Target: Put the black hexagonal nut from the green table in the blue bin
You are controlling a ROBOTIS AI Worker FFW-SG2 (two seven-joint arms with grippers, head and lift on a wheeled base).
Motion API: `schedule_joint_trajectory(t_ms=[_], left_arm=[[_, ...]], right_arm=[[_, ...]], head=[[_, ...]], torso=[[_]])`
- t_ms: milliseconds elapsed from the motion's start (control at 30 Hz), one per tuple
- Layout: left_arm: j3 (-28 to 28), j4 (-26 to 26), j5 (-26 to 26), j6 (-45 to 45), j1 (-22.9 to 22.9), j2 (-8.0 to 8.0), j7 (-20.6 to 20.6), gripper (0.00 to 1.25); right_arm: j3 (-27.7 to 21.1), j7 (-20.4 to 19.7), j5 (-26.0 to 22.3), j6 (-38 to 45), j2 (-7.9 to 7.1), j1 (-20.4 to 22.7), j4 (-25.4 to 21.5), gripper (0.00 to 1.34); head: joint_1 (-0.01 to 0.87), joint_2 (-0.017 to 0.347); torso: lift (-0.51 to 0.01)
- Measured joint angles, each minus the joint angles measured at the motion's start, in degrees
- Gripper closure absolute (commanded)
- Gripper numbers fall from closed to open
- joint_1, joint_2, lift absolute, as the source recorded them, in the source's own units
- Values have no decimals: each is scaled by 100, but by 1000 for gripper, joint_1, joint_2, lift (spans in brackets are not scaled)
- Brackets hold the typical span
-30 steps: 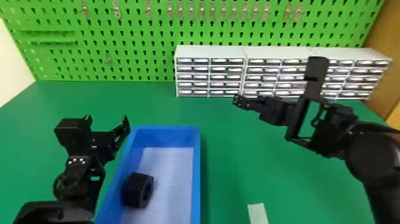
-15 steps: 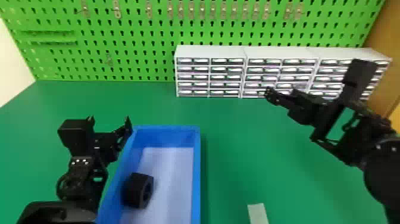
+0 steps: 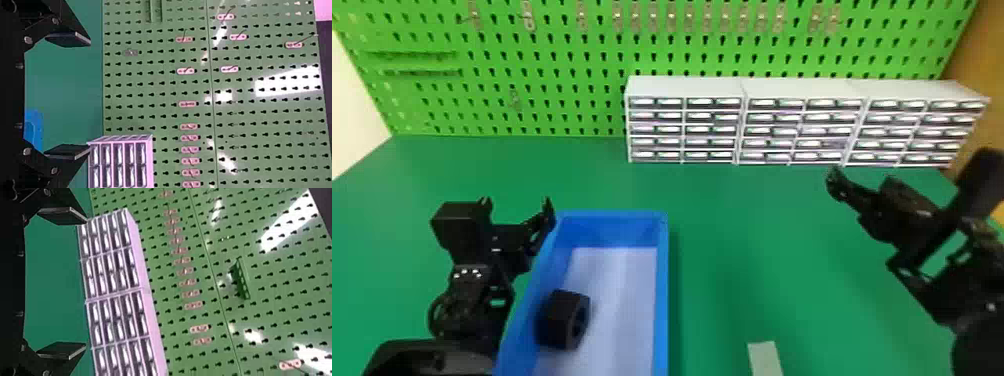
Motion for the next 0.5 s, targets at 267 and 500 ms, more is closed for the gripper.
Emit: schedule_joint_trajectory(t_ms=[267, 500], left_arm=[[-11, 10, 24, 0, -9, -5, 9, 309], [-20, 10, 44, -4, 12, -3, 9, 309]], right_arm=[[-100, -7, 507, -302, 158, 471, 0, 167], [-100, -18, 1040, -793, 287, 797, 0, 167]], head=[[657, 57], [657, 57]], torso=[[-95], [-95]])
